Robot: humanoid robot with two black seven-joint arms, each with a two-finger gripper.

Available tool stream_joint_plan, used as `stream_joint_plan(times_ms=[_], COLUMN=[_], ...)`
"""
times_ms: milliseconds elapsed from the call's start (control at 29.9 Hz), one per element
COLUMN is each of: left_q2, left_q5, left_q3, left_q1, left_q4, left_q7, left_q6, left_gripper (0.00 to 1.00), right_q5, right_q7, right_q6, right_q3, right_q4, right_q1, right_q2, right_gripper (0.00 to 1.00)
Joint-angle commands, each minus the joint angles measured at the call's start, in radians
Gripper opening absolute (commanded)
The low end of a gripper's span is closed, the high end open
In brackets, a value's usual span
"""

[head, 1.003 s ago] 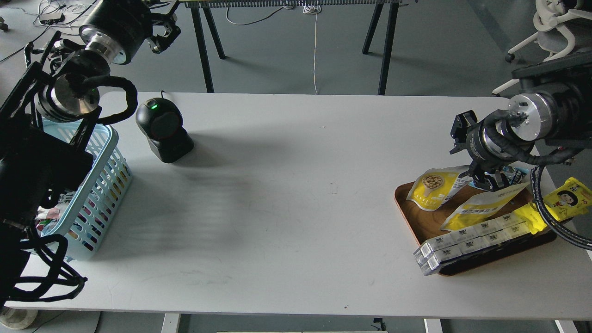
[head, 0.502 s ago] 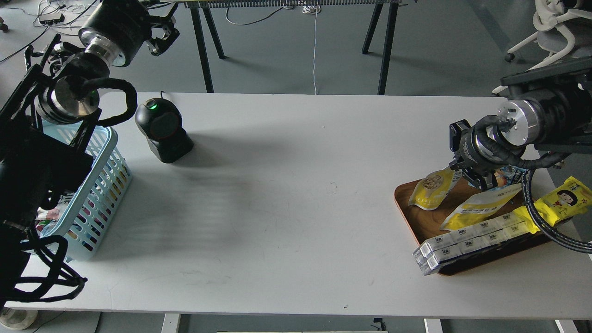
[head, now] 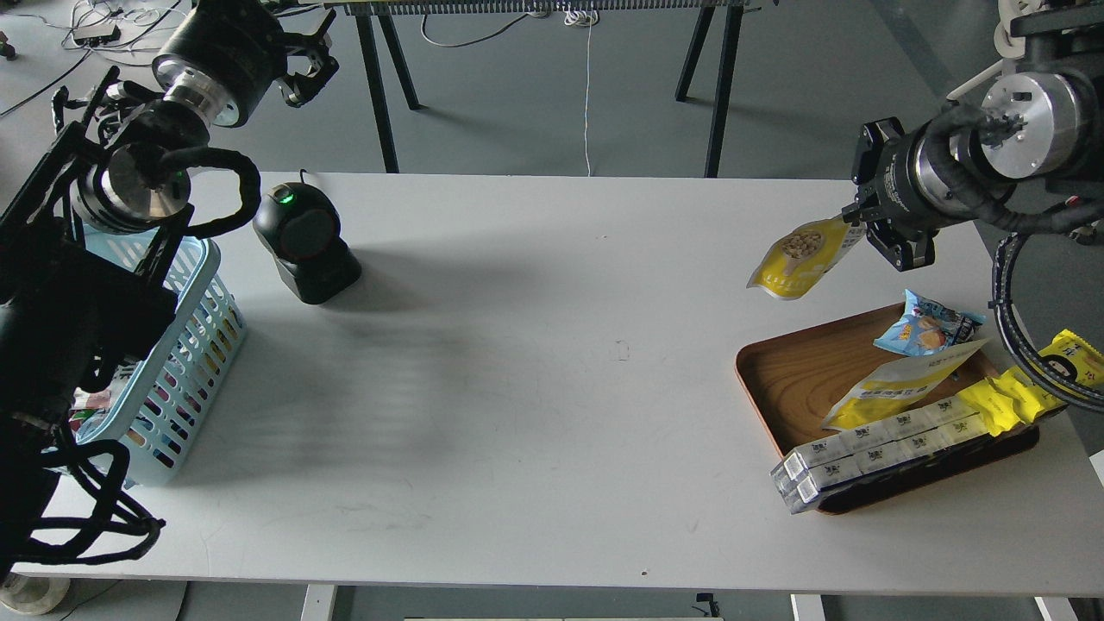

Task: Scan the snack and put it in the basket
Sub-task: 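Grasp the yellow snack packet with the right gripper and lift it, then carry the packet toward the scanner and set it upright on the table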

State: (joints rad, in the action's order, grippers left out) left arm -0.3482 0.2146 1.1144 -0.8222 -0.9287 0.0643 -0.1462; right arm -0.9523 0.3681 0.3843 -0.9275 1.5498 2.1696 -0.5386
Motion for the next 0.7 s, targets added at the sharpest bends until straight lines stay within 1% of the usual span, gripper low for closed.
stream_joint_plan(times_ms=[0, 67, 167, 301, 602, 669], left_q2=[0.000, -0.002, -0.006, -0.011, -0.034, -0.048], left_q5=[0.000, 0.000, 0.000, 0.000, 0.000, 0.000], left_q3=[-0.002, -0.002, -0.001, 0.002, 0.001, 0.001], left_q1=[-0.002, -0.002, -0.002, -0.002, 0.002, 0.006], left_q4=[0.001, 0.001, -0.001, 0.001, -0.001, 0.001], left_q7=[0.000, 0.000, 0.000, 0.000, 0.000, 0.000], left_q6=[0.002, 0.002, 0.002, 0.004, 0.005, 0.005], left_gripper=[1.00, 1.00, 1.00, 1.00, 1.00, 1.00], right_q5=[-0.017, -0.017, -0.017, -0.019, -0.006, 0.024], right_q7=[-0.015, -0.025, -0.025, -0.023, -0.023, -0.023], right_q6=[0.053, 0.071, 0.073, 0.104, 0.104, 0.104], right_q3=[0.033, 0.070, 0.108, 0.196, 0.456, 0.501], right_q4=[-0.016, -0.028, -0.056, -0.114, -0.304, -0.356], right_q1=[0.003, -0.005, -0.017, -0.079, -0.341, -0.393], right_q2=[0.022, 0.058, 0.081, 0.150, 0.324, 0.382], right_gripper=[0.00, 0.00, 0.00, 0.00, 0.00, 0.00])
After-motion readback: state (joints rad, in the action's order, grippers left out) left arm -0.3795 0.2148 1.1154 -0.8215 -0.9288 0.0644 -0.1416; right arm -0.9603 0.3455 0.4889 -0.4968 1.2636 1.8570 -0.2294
